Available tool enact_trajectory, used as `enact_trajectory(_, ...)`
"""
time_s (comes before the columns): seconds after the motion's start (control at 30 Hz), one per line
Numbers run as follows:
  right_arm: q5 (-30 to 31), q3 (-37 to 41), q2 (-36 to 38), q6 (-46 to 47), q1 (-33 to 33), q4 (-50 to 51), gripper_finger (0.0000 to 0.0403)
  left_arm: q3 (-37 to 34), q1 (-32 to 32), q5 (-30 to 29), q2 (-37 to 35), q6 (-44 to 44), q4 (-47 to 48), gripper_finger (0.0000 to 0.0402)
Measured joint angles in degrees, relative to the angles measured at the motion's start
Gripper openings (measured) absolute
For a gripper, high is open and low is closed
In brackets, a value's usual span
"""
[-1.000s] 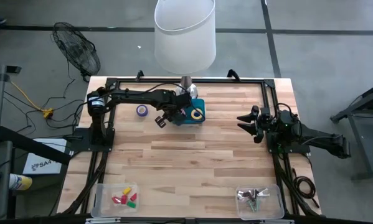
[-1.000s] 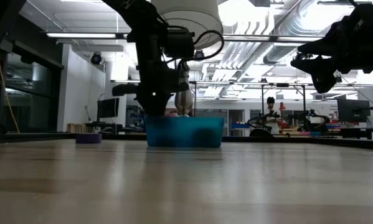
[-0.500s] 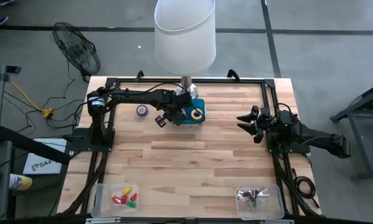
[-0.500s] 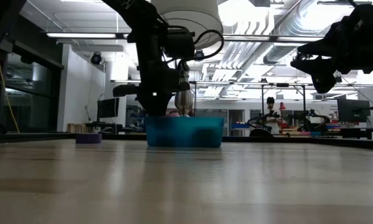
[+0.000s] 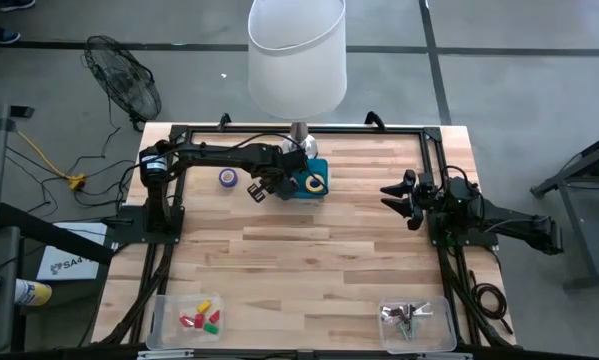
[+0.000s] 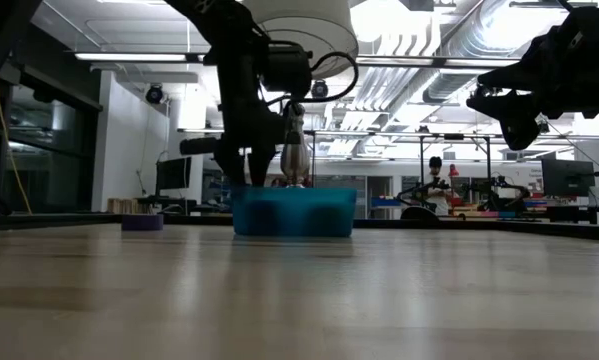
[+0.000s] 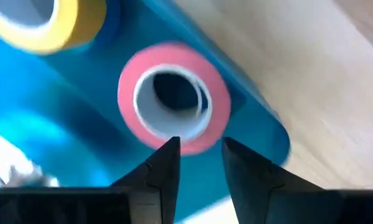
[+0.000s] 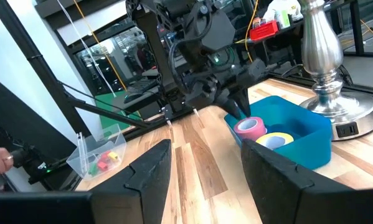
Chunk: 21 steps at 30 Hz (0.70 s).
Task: Pick and place Stapler, Stapler remover, tape
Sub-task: Put the pink tape into the blue bin, then put the blue tape into the blue bin
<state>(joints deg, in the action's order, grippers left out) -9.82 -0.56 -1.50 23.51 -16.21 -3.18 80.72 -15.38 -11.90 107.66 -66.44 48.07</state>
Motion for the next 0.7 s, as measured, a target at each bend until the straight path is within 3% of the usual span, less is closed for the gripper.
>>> enact_trajectory(0.13,0.0,0.0,0.0,0.0,0.0,0.0,0.0186,3.7,-0.6,-3.4,-0.8,4.2,4.7,0.0117)
enact_trajectory(0.4,0.0,0.0,0.0,0.0,0.0,0.0,0.0186,12.1,-1.9,-3.9,-2.8,12.2,10.7,0.0117)
enact_trajectory(0.7,0.0,0.0,0.0,0.0,0.0,0.0,0.0186,14.1,-3.1,-3.0,-4.0,18.3,23.6,0.0117)
